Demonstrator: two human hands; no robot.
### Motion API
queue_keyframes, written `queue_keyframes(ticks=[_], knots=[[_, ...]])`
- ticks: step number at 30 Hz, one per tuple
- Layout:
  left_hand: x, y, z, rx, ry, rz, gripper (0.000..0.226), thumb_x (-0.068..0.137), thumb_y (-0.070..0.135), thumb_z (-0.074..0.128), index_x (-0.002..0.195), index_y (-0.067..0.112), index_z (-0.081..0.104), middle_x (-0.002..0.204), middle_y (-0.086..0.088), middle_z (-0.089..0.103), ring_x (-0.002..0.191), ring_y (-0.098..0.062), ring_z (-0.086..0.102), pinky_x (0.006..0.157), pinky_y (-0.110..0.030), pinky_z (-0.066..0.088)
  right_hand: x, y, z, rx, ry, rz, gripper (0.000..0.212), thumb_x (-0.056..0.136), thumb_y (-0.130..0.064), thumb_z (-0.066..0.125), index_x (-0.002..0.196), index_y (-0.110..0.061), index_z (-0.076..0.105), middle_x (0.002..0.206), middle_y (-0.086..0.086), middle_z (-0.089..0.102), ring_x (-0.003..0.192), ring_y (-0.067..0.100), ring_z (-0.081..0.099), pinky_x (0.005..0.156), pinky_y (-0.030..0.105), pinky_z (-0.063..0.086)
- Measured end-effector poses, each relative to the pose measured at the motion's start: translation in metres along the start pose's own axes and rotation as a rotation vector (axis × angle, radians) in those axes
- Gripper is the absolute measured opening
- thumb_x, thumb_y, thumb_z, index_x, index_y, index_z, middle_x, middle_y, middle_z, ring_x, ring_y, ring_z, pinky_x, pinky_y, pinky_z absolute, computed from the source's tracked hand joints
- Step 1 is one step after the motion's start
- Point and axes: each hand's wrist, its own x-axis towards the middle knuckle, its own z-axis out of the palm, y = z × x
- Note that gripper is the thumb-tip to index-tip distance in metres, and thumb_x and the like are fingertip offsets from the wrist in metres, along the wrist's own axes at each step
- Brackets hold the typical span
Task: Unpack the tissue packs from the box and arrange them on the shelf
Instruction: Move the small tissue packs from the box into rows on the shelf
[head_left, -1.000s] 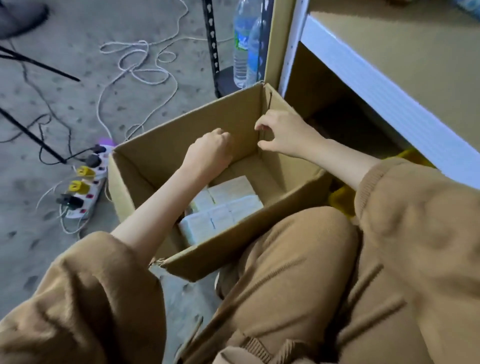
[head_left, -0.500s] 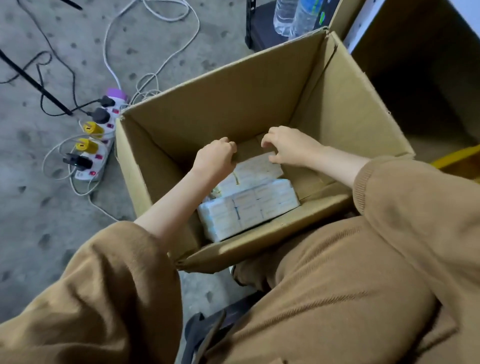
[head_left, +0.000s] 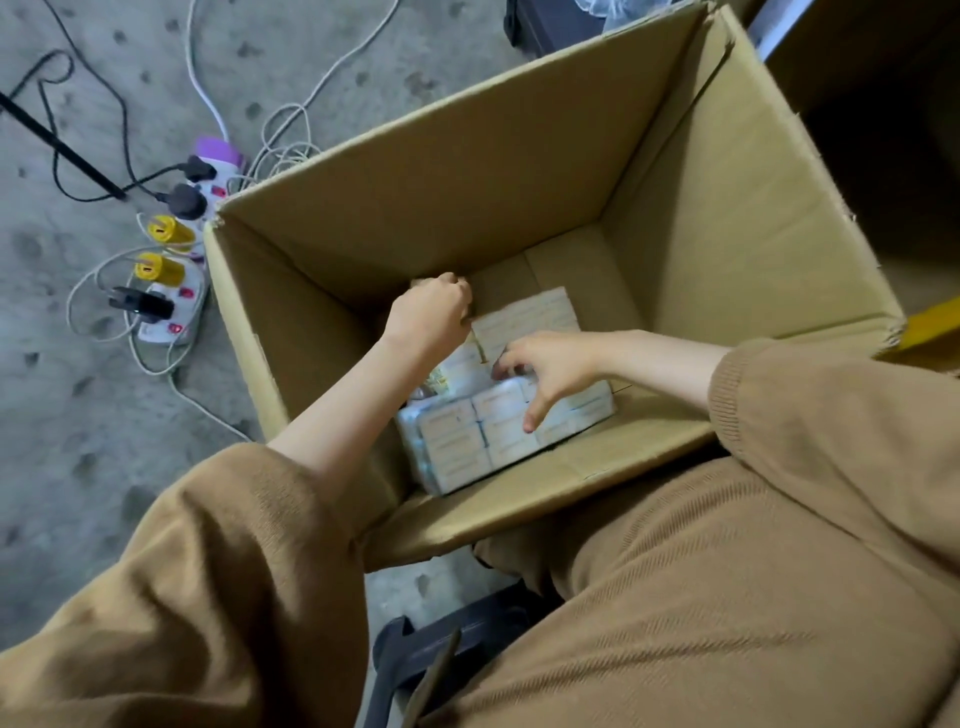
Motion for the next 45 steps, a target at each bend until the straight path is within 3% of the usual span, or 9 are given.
queue_keyframes(ticks=[4, 7, 10, 17, 24, 28, 34, 39, 45], knots=[[0.001, 0.0, 0.002, 0.004, -0.001, -0.011, 0.036, 0.094, 0.018, 0.05, 0.129, 0.006, 0.051, 0.13, -0.012, 0.052, 0.117, -0.036, 0.052, 0.087, -0.042, 0.05, 0.006, 0.0, 0.009, -0.048, 0.061, -0.025, 0.066, 0.074, -0.029, 0.074, 0.13, -0.006, 0.049, 0.13, 0.011, 0.055, 0.116, 0.025, 0.052, 0.092, 0.033, 0.043], [0.0, -0.001, 0.002, -0.012, -0.005, -0.03, 0.036, 0.094, 0.019, 0.05, 0.129, 0.008, 0.052, 0.132, -0.011, 0.052, 0.119, -0.035, 0.051, 0.09, -0.041, 0.048, 0.006, 0.009, 0.003, 0.02, 0.124, -0.015, 0.024, 0.074, -0.025, 0.074, 0.083, -0.005, 0.064, 0.076, 0.005, 0.058, 0.068, 0.018, 0.048, 0.055, 0.026, 0.031], [0.002, -0.004, 0.001, -0.048, -0.001, -0.061, 0.036, 0.095, 0.017, 0.049, 0.13, 0.009, 0.052, 0.132, -0.011, 0.051, 0.118, -0.035, 0.052, 0.091, -0.04, 0.047, -0.003, 0.034, -0.015, 0.054, 0.169, 0.08, 0.032, 0.073, -0.025, 0.075, 0.057, -0.013, 0.05, 0.055, -0.001, 0.041, 0.053, 0.014, 0.034, 0.05, 0.027, 0.02], [0.006, -0.009, 0.001, -0.084, 0.016, -0.103, 0.035, 0.096, 0.016, 0.046, 0.13, 0.011, 0.052, 0.131, -0.013, 0.053, 0.117, -0.037, 0.053, 0.09, -0.04, 0.048, -0.016, 0.1, -0.038, 0.5, 0.331, 0.331, 0.037, 0.076, -0.013, 0.073, 0.102, 0.012, 0.064, 0.088, 0.01, 0.053, 0.084, 0.019, 0.046, 0.06, 0.02, 0.036], [0.014, -0.01, 0.006, -0.116, -0.032, -0.102, 0.036, 0.096, 0.018, 0.049, 0.13, 0.011, 0.051, 0.134, -0.011, 0.054, 0.118, -0.035, 0.054, 0.093, -0.04, 0.047, 0.004, 0.117, -0.03, 0.538, 0.433, 0.392, 0.026, 0.081, -0.018, 0.069, 0.098, -0.011, 0.051, 0.1, 0.009, 0.05, 0.093, 0.021, 0.046, 0.082, 0.033, 0.04], [0.018, -0.006, 0.008, -0.107, -0.071, -0.103, 0.037, 0.095, 0.019, 0.049, 0.131, 0.01, 0.051, 0.136, -0.012, 0.052, 0.12, -0.036, 0.052, 0.095, -0.041, 0.046, 0.004, 0.112, -0.022, 0.394, 0.401, 0.393, 0.032, 0.083, -0.027, 0.065, 0.107, -0.006, 0.058, 0.097, 0.006, 0.052, 0.089, 0.021, 0.047, 0.062, 0.029, 0.038], [0.022, 0.009, 0.02, -0.118, -0.172, -0.057, 0.055, 0.088, 0.035, 0.061, 0.133, 0.007, 0.048, 0.136, -0.014, 0.05, 0.123, -0.033, 0.05, 0.096, -0.04, 0.045, 0.011, 0.096, -0.009, 0.278, 0.346, 0.43, 0.098, 0.061, -0.044, 0.081, 0.133, 0.001, 0.032, 0.131, 0.014, 0.043, 0.121, 0.028, 0.045, 0.094, 0.033, 0.041], [0.018, 0.016, 0.037, -0.013, -0.239, -0.008, 0.095, 0.07, 0.04, 0.078, 0.142, 0.004, 0.028, 0.143, -0.015, 0.035, 0.131, -0.031, 0.04, 0.101, -0.041, 0.043, 0.01, 0.098, -0.021, 0.142, 0.467, 0.422, 0.076, 0.06, -0.03, 0.082, 0.12, 0.0, 0.047, 0.123, 0.017, 0.052, 0.11, 0.032, 0.053, 0.081, 0.03, 0.044], [0.037, 0.001, 0.023, 0.018, -0.267, -0.021, 0.066, 0.075, 0.034, 0.072, 0.129, 0.003, 0.048, 0.128, -0.015, 0.054, 0.115, -0.03, 0.055, 0.089, -0.033, 0.048, -0.004, 0.107, -0.035, 0.418, 0.516, 0.467, 0.052, 0.06, -0.024, 0.083, 0.105, -0.009, 0.061, 0.1, 0.006, 0.061, 0.085, 0.02, 0.053, 0.067, 0.022, 0.041]])
